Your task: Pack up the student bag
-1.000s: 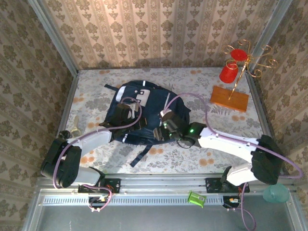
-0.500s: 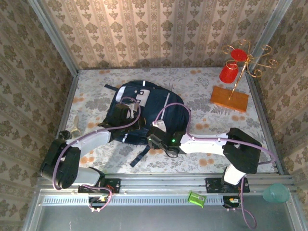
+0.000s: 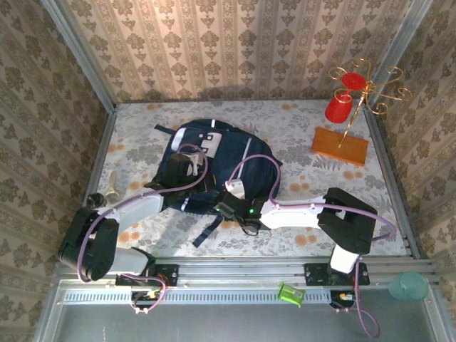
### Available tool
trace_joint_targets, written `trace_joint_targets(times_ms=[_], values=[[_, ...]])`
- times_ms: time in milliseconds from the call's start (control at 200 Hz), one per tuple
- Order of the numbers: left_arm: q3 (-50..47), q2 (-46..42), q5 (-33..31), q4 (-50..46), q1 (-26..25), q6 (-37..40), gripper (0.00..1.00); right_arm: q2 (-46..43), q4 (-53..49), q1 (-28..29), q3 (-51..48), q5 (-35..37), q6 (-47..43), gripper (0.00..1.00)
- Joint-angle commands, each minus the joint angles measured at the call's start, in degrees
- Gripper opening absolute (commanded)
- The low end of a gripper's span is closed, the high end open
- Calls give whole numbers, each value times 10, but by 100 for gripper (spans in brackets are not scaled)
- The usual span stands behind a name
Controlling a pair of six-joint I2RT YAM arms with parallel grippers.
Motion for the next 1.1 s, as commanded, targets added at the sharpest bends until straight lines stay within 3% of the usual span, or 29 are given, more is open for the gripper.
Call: trace_joint_targets(times_ms=[0,1095], values=[[-12,-14,6,-27,4,12,0,12,14,2,20,51,13,33],[-18,-24,4,-31,11,23,0,8,5,-8,16,89,-9,3]])
